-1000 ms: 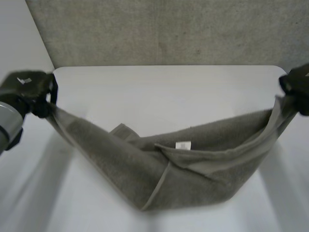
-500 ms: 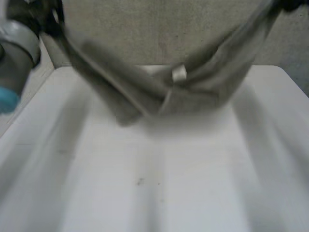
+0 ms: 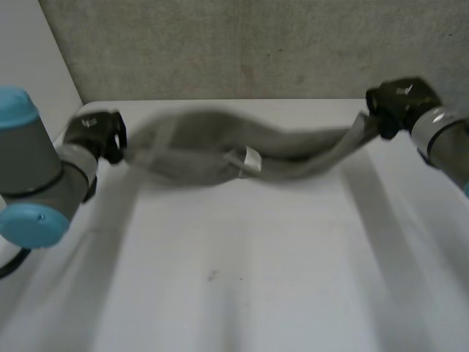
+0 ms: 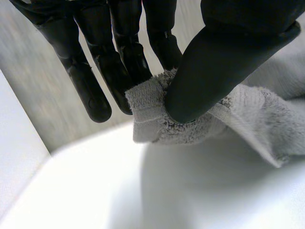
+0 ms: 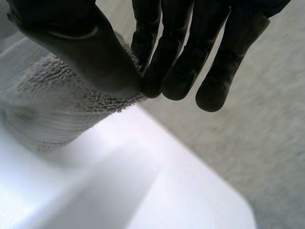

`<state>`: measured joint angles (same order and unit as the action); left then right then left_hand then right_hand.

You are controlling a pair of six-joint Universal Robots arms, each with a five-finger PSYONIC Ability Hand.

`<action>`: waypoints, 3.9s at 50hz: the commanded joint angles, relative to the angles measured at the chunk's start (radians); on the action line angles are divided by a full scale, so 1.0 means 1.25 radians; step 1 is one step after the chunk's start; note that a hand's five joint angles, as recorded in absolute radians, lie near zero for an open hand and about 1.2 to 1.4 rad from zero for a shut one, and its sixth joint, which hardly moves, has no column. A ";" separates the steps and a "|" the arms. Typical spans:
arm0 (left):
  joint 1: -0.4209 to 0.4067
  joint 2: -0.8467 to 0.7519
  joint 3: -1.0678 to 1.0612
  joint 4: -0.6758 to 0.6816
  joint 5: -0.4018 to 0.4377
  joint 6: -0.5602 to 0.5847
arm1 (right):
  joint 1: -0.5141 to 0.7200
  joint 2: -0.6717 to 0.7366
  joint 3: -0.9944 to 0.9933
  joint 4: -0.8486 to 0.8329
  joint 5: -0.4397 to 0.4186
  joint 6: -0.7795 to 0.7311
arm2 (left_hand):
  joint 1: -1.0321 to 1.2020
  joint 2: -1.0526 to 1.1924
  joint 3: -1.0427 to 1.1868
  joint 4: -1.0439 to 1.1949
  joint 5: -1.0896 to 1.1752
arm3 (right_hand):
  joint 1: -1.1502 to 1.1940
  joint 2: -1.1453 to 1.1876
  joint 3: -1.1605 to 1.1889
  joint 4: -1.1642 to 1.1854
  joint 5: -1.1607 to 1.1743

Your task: Fold the towel.

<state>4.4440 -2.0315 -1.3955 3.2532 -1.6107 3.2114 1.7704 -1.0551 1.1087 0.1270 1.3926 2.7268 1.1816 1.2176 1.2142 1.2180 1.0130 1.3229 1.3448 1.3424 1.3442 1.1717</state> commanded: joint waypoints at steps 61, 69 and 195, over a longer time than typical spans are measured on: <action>-0.045 0.279 -0.345 0.040 0.098 0.056 | 0.255 -0.149 0.386 0.021 0.014 -0.022 | 0.172 0.143 0.146 0.143 0.167 | -0.919 -0.936 -0.934 -0.936 -0.937; -0.045 0.279 -0.356 0.051 0.099 0.056 | 0.289 -0.021 0.333 -0.048 0.043 0.014 | 0.172 0.143 0.146 0.143 0.167 | -0.756 -0.773 -0.771 -0.773 -0.774; 0.069 0.100 -0.171 -0.011 0.018 0.192 | -0.064 -0.160 0.205 -0.027 -0.024 -0.119 | 0.172 0.143 0.146 0.143 0.167 | 0.059 0.041 0.043 0.042 0.040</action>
<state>4.5086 -2.0658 -1.5382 3.3241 -1.5903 3.4604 1.7392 -1.0928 1.2656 0.0775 1.3675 2.5853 1.1805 1.2182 1.2147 1.2183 1.0118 1.3327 1.3416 1.3343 1.3441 1.1646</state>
